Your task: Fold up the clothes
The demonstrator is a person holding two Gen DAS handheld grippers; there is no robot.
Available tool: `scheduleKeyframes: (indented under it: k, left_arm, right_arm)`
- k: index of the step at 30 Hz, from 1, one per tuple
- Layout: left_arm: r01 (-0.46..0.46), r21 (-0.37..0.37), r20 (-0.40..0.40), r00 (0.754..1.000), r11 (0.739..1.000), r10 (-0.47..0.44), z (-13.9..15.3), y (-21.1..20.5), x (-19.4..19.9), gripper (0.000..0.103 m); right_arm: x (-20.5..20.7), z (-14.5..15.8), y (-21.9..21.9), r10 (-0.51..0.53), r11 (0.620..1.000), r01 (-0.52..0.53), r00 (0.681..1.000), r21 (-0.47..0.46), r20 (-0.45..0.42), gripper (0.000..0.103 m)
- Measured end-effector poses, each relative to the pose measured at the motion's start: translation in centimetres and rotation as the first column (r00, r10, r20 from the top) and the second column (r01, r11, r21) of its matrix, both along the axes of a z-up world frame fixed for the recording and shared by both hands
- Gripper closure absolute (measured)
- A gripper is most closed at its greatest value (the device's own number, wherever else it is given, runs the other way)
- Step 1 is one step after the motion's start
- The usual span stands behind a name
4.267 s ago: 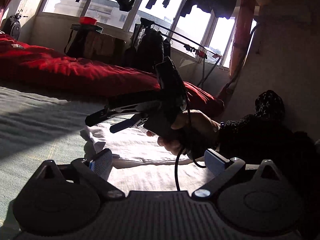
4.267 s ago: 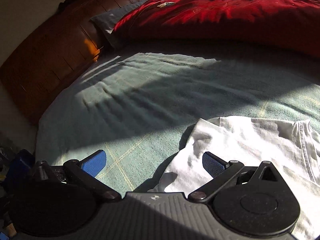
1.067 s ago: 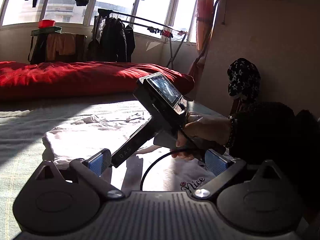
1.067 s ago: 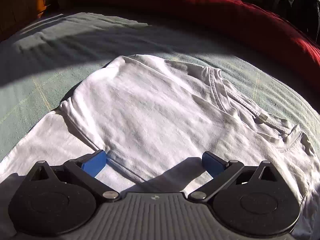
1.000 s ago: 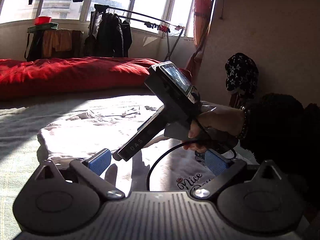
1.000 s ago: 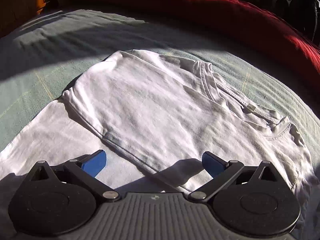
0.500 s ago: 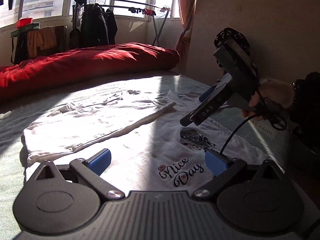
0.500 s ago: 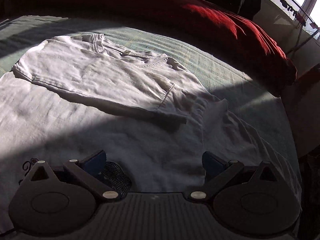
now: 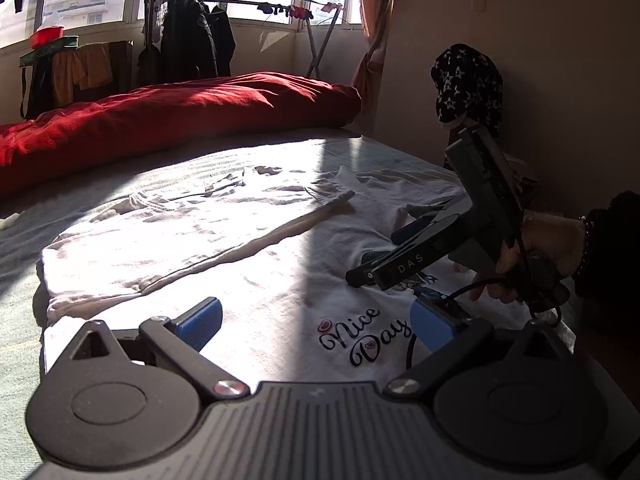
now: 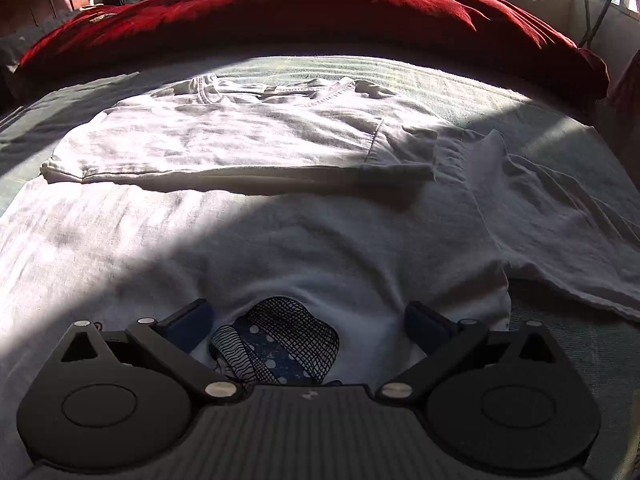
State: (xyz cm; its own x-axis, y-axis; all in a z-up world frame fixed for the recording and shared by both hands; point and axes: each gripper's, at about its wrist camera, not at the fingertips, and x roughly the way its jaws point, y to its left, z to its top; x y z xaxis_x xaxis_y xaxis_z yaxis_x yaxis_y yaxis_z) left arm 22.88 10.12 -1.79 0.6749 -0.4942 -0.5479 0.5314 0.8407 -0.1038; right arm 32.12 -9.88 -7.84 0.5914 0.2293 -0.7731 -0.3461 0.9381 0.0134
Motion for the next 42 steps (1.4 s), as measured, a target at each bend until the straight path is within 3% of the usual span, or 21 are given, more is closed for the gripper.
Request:
scheduleKeyframes:
  k: [4,8,16,21,26,30,37,42]
  left_arm:
    - [0.022,0.001,-0.003,1.0,1.0,-0.022,-0.1,-0.6,0.0,0.003]
    - [0.05,0.001,0.008,0.999,0.999,-0.05,0.1,-1.1,-0.5,0.003]
    - [0.097,0.025,0.037,0.994,0.995,-0.098,0.5,-3.0,-1.8,0.003]
    - [0.128,0.021,0.051,0.99,0.992,-0.129,0.9,-3.8,-2.5,0.003]
    - [0.141,0.027,0.085,0.986,0.99,-0.143,1.7,-4.7,-3.2,0.003]
    - [0.162,0.01,0.091,0.982,0.987,-0.163,1.9,-5.4,-3.2,0.003]
    - [0.186,0.012,0.05,0.981,0.982,-0.187,0.5,-7.7,-0.9,0.003]
    - [0.202,0.053,0.009,0.979,0.978,-0.203,-1.2,-9.2,0.0,0.003]
  right_arm:
    - [-0.3,-0.1,-0.2,-0.002,1.0,0.002,1.0,0.01,0.02,0.0]
    - [-0.6,1.2,-0.7,-0.045,0.999,0.045,0.998,-0.001,-0.036,0.0]
    - [-7.8,3.0,-2.2,-0.045,0.997,0.046,0.999,0.065,-0.019,0.0]
    - [-11.7,1.2,-2.0,-0.057,0.998,0.058,0.996,0.001,-0.073,0.0]
    - [-14.6,1.9,-2.6,-0.101,0.995,0.1,0.993,-0.023,-0.065,0.0]
    - [-15.5,2.5,-3.0,-0.115,0.991,0.113,0.993,-0.066,-0.036,0.0]
    - [-14.9,2.8,-4.5,-0.111,0.992,0.11,0.994,-0.055,-0.023,0.0]
    - [-14.1,3.6,-7.8,-0.167,0.982,0.167,0.986,0.091,-0.014,0.0]
